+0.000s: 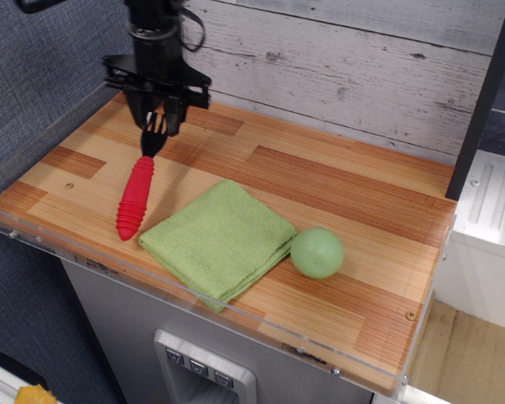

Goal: Move the red fork to the left of the green cloth.

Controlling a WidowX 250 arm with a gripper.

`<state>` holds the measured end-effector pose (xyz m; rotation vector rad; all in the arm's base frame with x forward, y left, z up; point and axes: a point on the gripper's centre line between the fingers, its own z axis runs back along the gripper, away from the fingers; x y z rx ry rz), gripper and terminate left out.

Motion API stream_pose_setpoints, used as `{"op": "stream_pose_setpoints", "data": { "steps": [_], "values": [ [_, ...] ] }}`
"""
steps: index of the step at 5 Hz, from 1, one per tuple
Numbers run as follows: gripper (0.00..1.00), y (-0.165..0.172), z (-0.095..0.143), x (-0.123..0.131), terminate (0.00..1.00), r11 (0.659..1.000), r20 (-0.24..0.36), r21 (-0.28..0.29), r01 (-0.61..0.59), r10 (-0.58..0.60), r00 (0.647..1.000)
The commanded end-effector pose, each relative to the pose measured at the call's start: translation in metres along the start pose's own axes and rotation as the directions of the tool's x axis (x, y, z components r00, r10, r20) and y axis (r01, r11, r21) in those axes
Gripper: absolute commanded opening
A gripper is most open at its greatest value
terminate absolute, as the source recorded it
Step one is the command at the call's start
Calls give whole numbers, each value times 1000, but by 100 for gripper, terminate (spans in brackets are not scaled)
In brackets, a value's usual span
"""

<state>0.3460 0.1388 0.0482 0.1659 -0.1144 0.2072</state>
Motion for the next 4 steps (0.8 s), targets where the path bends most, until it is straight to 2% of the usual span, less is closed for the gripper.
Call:
{"op": "stream_pose_setpoints", "data": {
  "steps": [1, 2, 4],
  "values": [
    [0, -12, 11, 20, 0, 951, 63, 23, 309, -310, 949],
    [0, -10, 6, 24, 0, 926, 70, 20, 376, -376, 924],
    [0, -12, -7, 17, 0, 922, 70, -68, 382, -378, 923]
  ]
}}
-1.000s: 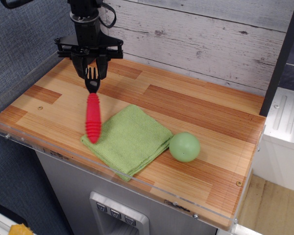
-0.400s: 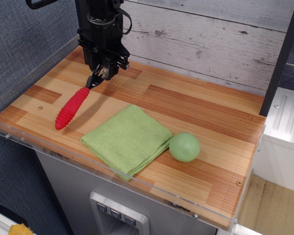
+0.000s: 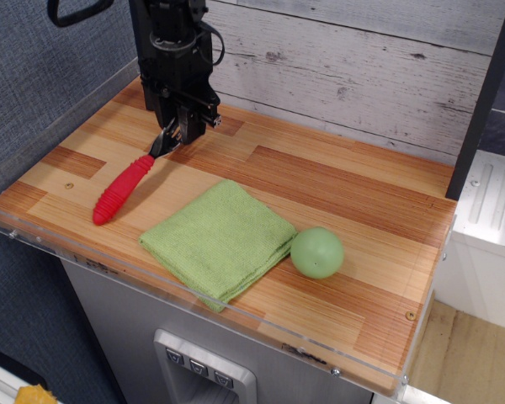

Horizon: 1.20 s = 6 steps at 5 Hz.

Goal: Move the red fork to the left of the green cloth.

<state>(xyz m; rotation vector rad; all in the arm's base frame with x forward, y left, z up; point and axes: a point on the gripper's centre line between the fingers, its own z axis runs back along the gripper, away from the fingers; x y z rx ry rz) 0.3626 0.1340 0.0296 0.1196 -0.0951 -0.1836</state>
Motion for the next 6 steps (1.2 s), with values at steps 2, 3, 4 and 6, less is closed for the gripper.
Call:
{"op": "stream_pose_setpoints", "data": {
  "steps": [2, 3, 4, 6],
  "values": [
    [0, -10, 10, -6, 0, 999, 114, 44, -4, -1, 994],
    [0, -12, 9, -12, 0, 999, 121, 34, -15, 11, 993],
    [100, -11, 15, -19, 0, 1000, 127, 7, -24, 23, 992],
    [100, -11, 27, -23, 0, 999, 143, -15, -35, 37, 989]
  ]
}}
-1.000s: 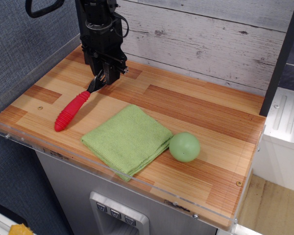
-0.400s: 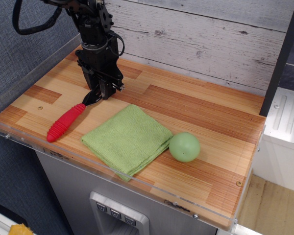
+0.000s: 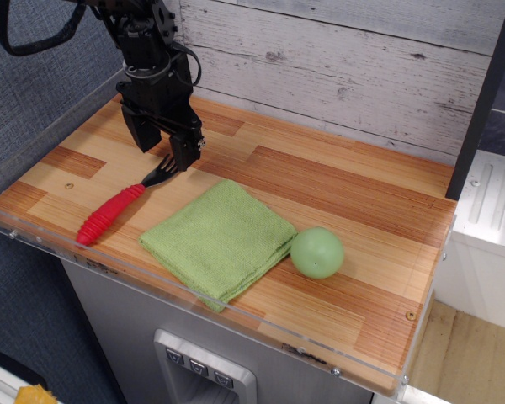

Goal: Move the red fork to the left of the green cloth.

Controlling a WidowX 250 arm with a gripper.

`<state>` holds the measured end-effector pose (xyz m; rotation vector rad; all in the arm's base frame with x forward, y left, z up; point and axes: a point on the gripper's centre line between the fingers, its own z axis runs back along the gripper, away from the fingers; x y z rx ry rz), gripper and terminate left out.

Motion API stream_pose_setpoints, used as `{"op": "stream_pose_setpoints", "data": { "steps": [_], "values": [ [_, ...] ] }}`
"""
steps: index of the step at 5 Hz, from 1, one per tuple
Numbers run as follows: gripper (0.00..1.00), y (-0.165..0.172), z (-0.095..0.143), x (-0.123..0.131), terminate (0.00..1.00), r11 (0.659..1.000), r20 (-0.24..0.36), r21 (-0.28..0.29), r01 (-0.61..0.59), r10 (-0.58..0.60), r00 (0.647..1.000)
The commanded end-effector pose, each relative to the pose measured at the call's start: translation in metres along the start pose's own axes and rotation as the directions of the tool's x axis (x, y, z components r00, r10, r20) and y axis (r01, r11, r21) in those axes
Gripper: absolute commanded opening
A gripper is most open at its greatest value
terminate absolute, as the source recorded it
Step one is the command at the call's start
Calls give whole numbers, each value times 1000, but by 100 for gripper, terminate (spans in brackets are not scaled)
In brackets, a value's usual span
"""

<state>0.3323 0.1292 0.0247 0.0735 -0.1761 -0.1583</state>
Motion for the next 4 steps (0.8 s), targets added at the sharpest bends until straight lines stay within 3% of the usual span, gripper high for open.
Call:
{"op": "stream_pose_setpoints", "data": {
  "steps": [1, 2, 3, 4],
  "values": [
    [100, -1, 35, 7, 0, 1000, 70, 19, -21, 19, 997],
    [100, 0, 41, 7, 0, 999, 63, 15, -49, 48, 997],
    [100, -2, 49, 7, 0, 996, 11, 9, -90, 90, 996],
    [100, -15, 63, 3, 100, 994, -35, -12, -112, 111, 993]
  ]
}}
